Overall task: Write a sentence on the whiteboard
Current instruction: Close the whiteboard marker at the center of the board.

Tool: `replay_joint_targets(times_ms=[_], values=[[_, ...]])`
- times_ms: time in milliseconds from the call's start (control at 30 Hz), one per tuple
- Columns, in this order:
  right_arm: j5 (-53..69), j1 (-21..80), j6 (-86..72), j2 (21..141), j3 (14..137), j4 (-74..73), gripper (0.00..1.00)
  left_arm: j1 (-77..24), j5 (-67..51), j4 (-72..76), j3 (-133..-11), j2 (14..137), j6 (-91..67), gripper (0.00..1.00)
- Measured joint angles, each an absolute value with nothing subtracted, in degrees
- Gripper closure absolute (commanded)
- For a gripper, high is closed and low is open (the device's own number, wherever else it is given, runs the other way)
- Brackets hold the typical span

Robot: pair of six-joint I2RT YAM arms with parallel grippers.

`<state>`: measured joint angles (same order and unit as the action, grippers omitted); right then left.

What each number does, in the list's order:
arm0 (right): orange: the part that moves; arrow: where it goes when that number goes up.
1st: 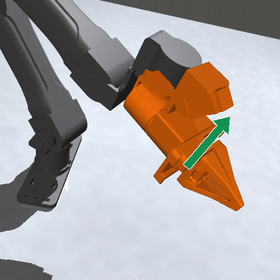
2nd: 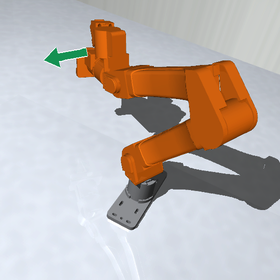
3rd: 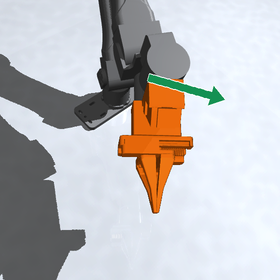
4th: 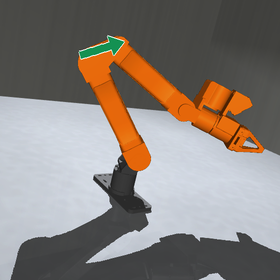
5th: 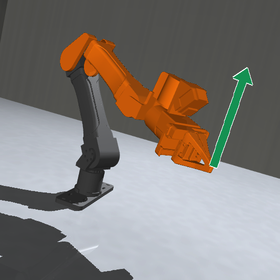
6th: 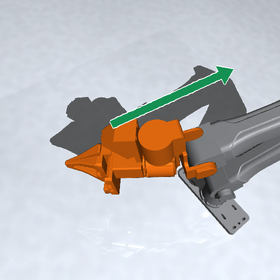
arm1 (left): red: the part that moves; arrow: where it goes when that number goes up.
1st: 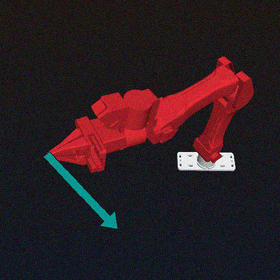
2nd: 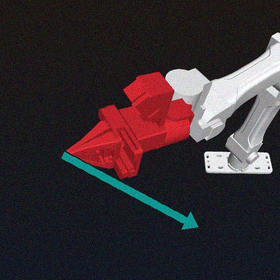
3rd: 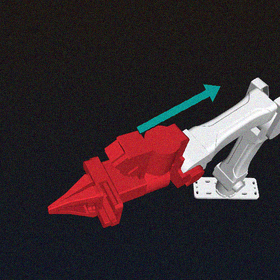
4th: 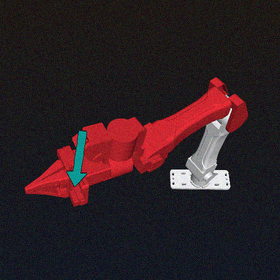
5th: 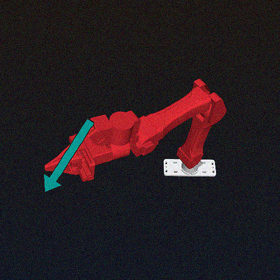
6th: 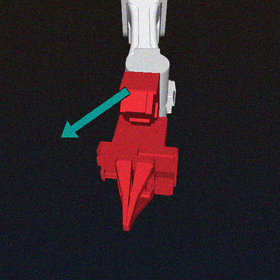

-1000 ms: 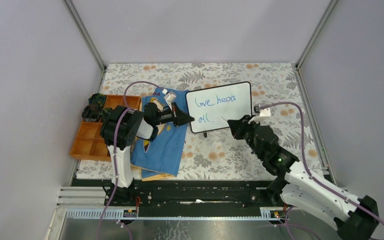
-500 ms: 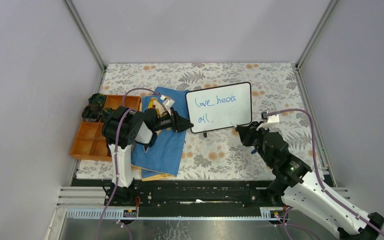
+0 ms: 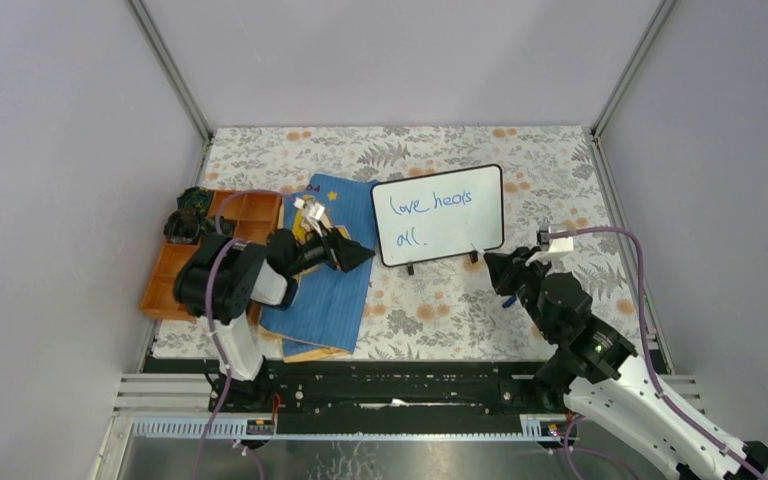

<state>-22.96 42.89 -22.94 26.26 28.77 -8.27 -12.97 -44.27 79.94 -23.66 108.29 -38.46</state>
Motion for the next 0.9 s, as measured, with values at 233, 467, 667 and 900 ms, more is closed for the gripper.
replay_joint_targets(times_ms=[233, 467, 667, 900], values=[[-23.5, 42.9, -22.7, 25.1, 30.0, -9.8, 1.0, -13.1, -27.1, 43.5, -30.8, 82.2, -30.0, 0.01], [-25.0, 42.9, -21.1, 24.9, 32.3, -11.5, 1.0, -13.1, -3.4, 18.3, -37.7, 64.0, -32.4, 0.01], [-28.1, 42.9, -17.7, 25.2, 35.8, -11.8, 1.0, -17.2, 7.7, -1.8, -43.7, 62.0, -40.8, 0.01], [-33.0, 42.9, -15.2, 23.6, 36.6, -14.0, 1.0, -20.8, 6.9, -7.3, -41.5, 49.2, -38.3, 0.01]])
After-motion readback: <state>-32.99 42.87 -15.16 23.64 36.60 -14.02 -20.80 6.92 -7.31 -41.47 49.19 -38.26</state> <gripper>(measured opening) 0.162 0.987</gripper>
